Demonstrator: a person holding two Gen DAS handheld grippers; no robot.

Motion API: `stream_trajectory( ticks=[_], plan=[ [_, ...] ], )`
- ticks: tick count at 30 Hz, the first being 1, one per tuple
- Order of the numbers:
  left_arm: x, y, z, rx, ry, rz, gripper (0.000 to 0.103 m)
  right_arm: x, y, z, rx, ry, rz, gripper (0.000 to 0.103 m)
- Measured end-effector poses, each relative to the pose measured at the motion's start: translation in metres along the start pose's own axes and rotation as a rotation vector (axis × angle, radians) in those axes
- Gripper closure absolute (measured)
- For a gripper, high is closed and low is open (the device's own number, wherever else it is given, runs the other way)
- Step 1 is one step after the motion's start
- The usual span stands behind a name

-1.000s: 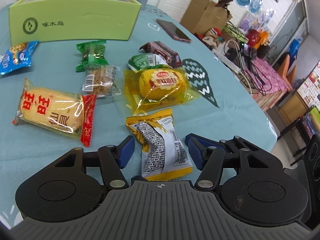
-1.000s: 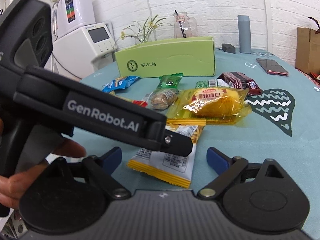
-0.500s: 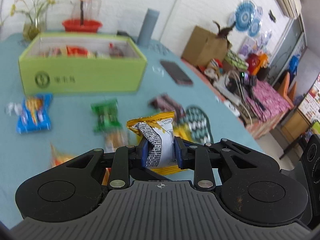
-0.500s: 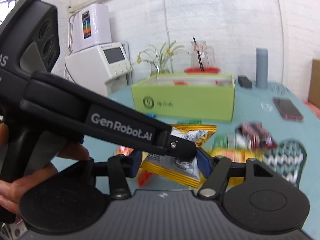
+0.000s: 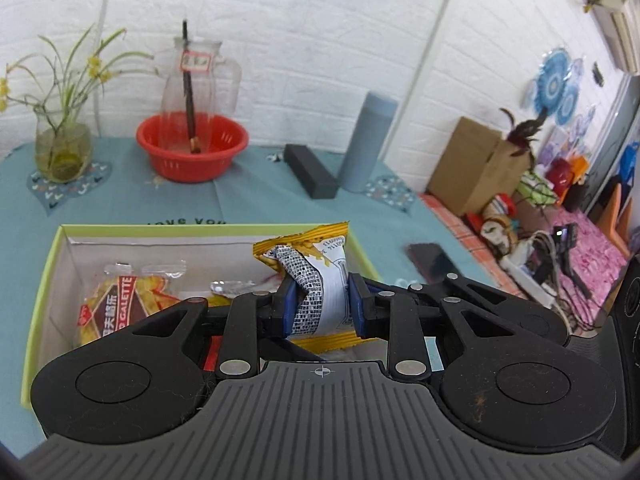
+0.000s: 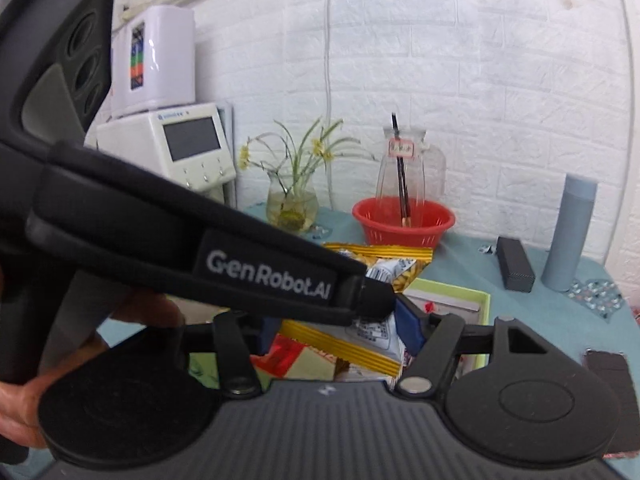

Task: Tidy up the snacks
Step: 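Carry the yellow-and-white packet into the green box and release, then grasp the yellow cellophane bun bag with both grippers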

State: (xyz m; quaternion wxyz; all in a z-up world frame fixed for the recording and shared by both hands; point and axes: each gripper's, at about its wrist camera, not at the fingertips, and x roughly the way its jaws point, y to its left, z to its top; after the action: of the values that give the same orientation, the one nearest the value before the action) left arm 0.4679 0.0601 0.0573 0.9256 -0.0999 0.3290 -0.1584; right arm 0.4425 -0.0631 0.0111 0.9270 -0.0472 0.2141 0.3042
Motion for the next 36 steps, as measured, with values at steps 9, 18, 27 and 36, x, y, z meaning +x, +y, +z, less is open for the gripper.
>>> stream_trajectory(
  ticks=[9, 18, 27, 36],
  plan=[
    [0.027, 0.022, -0.012, -0.027, 0.037, -0.001, 0.083, 0.032, -0.003, -0.014, 0.022, 0.086, 0.036, 0.014],
    [-0.105, -0.019, -0.039, 0.001, -0.158, -0.067, 0.056, -0.111, 0.005, -0.028, 0.031, -0.091, -0.037, 0.001],
    [-0.111, -0.058, -0.162, -0.073, 0.051, -0.161, 0.059, -0.191, 0.01, -0.149, 0.248, 0.04, -0.104, 0.001],
    [-0.06, -0.086, -0.164, -0.064, 0.189, -0.147, 0.064, -0.187, 0.001, -0.178, 0.298, 0.086, -0.091, 0.001]
  ],
)
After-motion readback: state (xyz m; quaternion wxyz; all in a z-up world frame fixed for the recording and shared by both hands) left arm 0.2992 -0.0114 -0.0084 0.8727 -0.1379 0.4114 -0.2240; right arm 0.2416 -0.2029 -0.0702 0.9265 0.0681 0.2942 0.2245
